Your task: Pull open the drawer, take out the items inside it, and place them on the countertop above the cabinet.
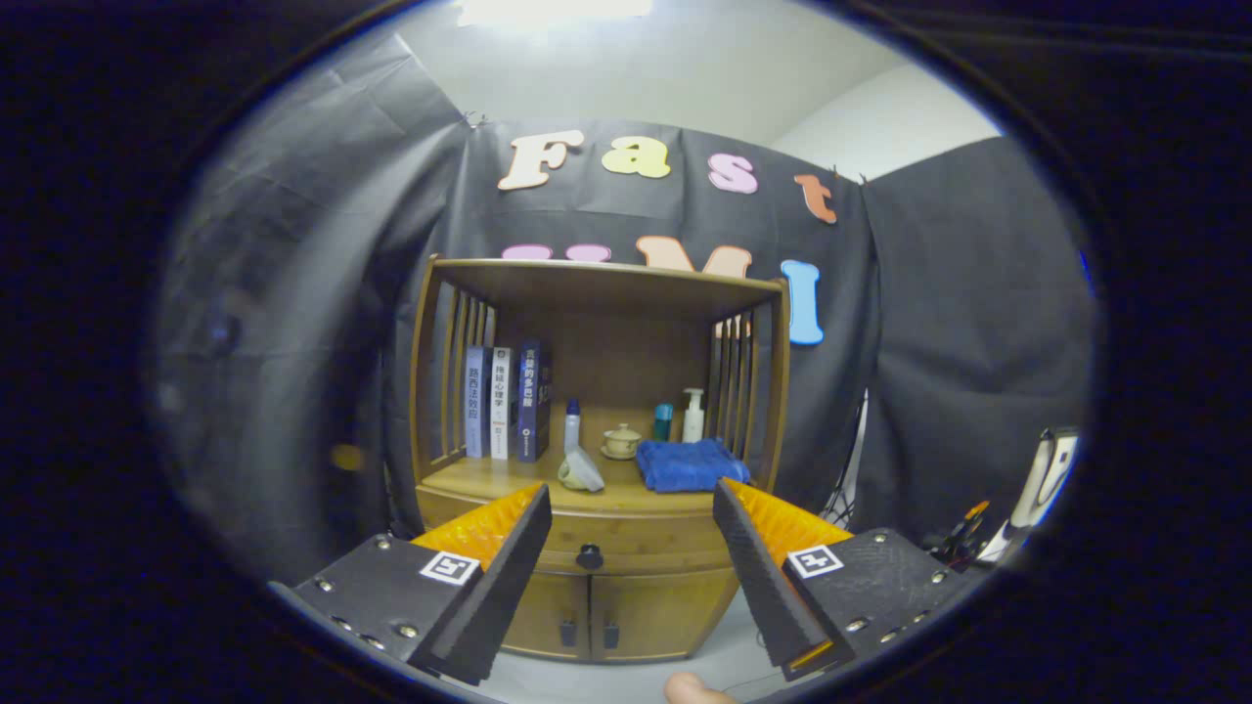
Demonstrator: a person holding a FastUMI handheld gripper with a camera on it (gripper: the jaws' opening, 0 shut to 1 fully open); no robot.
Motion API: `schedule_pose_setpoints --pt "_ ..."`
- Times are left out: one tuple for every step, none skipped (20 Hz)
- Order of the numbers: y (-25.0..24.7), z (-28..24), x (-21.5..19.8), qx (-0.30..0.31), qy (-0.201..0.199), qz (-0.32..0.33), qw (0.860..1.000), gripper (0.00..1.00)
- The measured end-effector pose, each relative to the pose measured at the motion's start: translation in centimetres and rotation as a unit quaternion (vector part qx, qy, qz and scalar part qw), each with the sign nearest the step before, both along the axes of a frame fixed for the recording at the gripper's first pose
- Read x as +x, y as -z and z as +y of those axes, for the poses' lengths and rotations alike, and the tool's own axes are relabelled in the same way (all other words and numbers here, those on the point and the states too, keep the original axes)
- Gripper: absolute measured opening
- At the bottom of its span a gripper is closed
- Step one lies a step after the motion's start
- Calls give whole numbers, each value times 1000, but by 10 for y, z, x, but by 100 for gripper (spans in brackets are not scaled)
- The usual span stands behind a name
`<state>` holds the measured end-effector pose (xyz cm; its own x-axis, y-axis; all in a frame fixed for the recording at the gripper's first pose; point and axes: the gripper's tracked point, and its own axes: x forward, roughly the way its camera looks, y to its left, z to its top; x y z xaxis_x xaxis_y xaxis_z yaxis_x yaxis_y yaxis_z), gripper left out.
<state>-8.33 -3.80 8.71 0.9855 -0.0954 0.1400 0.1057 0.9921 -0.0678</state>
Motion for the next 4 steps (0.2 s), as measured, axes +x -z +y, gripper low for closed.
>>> schedule_pose_setpoints --pt "4 -8 -3 2 5 9 1000 99" --pt "8 -13 -7 0 8 14 1000 99" --pt "12 -15 -8 2 8 17 1000 99" --pt "15 -21 -10 9 15 15 1000 99"
